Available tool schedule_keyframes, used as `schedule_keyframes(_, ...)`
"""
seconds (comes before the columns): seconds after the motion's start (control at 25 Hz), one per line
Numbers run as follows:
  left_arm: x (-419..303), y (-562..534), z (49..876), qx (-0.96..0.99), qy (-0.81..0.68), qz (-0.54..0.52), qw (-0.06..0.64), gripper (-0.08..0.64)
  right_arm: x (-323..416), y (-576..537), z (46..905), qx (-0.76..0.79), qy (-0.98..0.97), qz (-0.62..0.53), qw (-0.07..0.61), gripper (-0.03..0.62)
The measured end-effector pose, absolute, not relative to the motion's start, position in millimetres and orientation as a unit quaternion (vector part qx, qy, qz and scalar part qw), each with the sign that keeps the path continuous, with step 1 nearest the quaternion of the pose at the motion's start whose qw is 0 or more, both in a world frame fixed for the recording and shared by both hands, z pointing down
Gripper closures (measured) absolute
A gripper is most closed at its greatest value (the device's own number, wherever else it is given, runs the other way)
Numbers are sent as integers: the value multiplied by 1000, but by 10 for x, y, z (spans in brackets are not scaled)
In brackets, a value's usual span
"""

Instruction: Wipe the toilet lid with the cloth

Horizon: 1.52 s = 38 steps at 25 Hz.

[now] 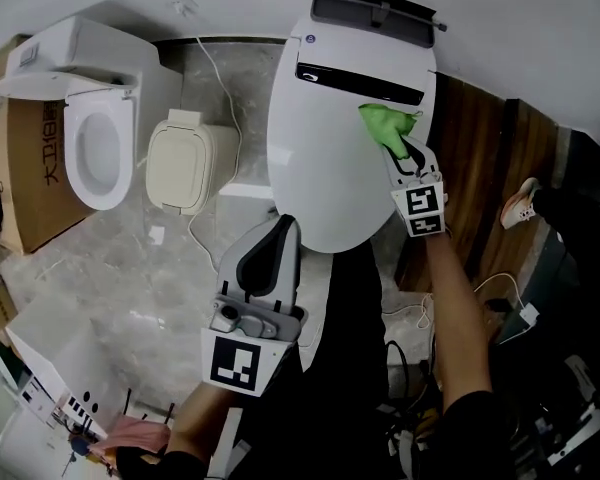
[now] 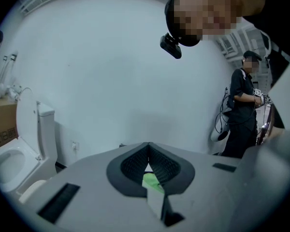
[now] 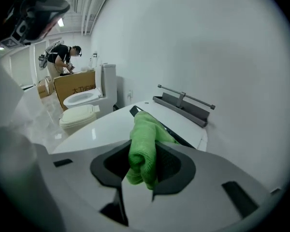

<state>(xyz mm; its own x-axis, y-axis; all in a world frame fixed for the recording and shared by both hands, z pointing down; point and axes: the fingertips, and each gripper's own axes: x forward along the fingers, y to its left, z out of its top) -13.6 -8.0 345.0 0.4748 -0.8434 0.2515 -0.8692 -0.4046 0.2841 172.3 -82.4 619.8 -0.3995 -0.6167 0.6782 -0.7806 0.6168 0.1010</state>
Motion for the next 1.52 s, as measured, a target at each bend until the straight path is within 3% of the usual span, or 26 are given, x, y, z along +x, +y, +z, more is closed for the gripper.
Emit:
schedule_keyframes(0.48, 108, -330, 3680, 803, -559, 39, 203, 551, 2049, -1429, 6893, 331, -816, 85, 466, 462)
schedule_keyframes(0.84, 51, -491, 3720, 803, -561, 36, 196, 551, 1963, -1397, 7045, 293, -819, 88, 485, 462)
schedule_keyframes(1.52, -250, -195, 3524, 865, -465, 25, 186, 551, 1371, 315, 7315, 273, -803, 96, 521, 463)
